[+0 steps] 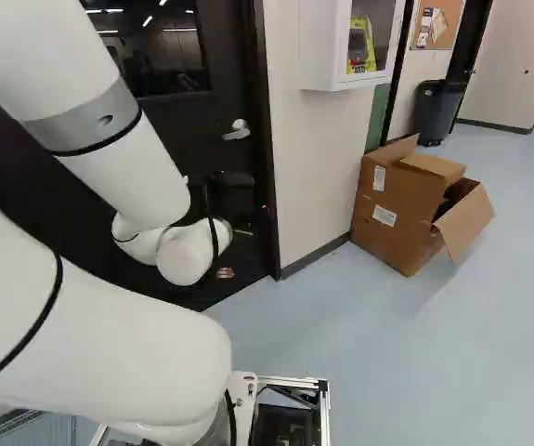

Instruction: Open the door and move inside

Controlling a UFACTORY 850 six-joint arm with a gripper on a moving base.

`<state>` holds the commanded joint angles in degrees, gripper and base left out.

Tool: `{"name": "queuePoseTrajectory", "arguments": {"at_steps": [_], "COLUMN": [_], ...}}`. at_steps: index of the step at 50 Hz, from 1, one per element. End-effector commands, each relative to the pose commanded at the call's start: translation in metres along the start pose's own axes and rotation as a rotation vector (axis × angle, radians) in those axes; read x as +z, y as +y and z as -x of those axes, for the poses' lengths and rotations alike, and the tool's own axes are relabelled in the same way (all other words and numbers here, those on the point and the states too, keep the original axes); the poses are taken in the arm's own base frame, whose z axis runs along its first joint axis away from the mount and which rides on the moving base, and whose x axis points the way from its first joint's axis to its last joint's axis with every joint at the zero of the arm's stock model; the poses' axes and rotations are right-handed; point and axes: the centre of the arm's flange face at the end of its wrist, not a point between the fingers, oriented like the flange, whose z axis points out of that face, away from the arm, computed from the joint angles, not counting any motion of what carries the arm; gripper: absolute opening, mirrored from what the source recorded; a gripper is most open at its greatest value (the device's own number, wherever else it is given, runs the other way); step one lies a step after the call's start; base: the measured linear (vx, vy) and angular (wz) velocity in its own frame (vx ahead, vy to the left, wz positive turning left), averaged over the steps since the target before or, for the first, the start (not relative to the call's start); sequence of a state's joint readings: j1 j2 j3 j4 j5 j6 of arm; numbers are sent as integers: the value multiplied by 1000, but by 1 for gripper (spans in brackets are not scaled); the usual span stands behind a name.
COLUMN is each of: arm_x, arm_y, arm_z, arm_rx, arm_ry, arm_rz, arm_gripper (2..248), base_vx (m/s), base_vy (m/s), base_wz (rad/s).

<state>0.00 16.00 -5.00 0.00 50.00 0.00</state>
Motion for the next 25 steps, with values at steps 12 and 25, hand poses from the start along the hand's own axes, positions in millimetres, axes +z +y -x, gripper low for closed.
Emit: {"name": "queuePoseTrajectory", "arguments": {"at_steps": [12, 25], "arm_x": [0, 0], "arm_y": [0, 0], "arm_z": [0, 0], "arm_rx": [0, 0], "arm_ry": [0, 0], "arm_rz": [0, 0], "arm_gripper": [247, 247], "base_vx": [191, 159], "base_vy": [1, 1], "base_wz": [-12, -9]}}
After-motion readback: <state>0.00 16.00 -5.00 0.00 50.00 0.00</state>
